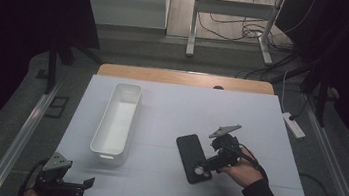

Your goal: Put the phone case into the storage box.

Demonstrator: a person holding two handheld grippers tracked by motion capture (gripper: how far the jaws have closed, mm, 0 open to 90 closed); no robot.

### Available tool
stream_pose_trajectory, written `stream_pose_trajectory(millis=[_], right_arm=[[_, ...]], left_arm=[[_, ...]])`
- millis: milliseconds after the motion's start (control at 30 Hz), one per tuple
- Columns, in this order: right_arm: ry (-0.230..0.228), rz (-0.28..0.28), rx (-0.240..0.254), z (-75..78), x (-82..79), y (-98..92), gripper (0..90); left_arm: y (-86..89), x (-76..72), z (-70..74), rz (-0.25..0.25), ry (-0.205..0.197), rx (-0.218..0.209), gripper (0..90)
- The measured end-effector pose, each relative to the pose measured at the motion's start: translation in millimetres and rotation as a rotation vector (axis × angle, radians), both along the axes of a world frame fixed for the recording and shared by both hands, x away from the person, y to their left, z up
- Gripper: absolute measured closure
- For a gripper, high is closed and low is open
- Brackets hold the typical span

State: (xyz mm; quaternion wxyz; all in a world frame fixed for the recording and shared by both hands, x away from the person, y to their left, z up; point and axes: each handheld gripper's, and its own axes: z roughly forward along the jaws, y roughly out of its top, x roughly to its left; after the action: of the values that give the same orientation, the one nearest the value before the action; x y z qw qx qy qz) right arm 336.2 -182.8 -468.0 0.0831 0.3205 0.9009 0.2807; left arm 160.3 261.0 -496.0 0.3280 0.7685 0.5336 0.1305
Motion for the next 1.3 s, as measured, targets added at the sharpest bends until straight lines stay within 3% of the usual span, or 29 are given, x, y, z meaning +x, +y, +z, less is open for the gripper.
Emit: stream_pose_trajectory(millis=[567, 700, 733, 867, 1000, 1033, 1067, 1133, 1300], right_arm=[[0.010, 0.047, -0.049, -3.8, 20.8, 31.1, 2.6], [0.016, 0.056, -0.072, -4.5, 25.1, 36.3, 18.4], [0.016, 0.056, -0.072, -4.5, 25.1, 36.3, 18.4], [0.052, 0.074, -0.104, -7.4, 29.2, 42.1, 46.3], [0.056, 0.087, -0.134, -10.0, 32.0, 44.9, 68.3], [0.056, 0.087, -0.134, -10.0, 32.0, 44.9, 68.3], [0.061, 0.089, -0.136, -10.5, 33.5, 45.3, 78.5], [0.076, 0.105, -0.140, -10.9, 37.2, 44.6, 90.0], [0.070, 0.115, -0.133, -11.2, 41.1, 47.8, 90.0]], left_arm=[[0.3, 0.3, -0.3, 0.002, 0.003, -0.001, 3.0], [0.0, 0.4, -0.3, 0.001, 0.003, 0.000, 3.1], [0.0, 0.4, -0.3, 0.001, 0.003, 0.000, 3.1], [0.2, 0.4, -0.4, 0.002, 0.004, 0.000, 3.1], [0.0, 0.4, -0.5, 0.002, 0.004, 0.001, 3.2], [-0.3, 0.4, -0.7, 0.004, 0.002, 0.001, 3.2], [-0.3, 0.5, -0.7, 0.004, 0.003, 0.002, 3.2], [-0.3, 0.5, -0.7, 0.005, 0.003, 0.001, 3.3], [0.2, 0.5, -0.4, 0.005, 0.006, 0.000, 3.3]])
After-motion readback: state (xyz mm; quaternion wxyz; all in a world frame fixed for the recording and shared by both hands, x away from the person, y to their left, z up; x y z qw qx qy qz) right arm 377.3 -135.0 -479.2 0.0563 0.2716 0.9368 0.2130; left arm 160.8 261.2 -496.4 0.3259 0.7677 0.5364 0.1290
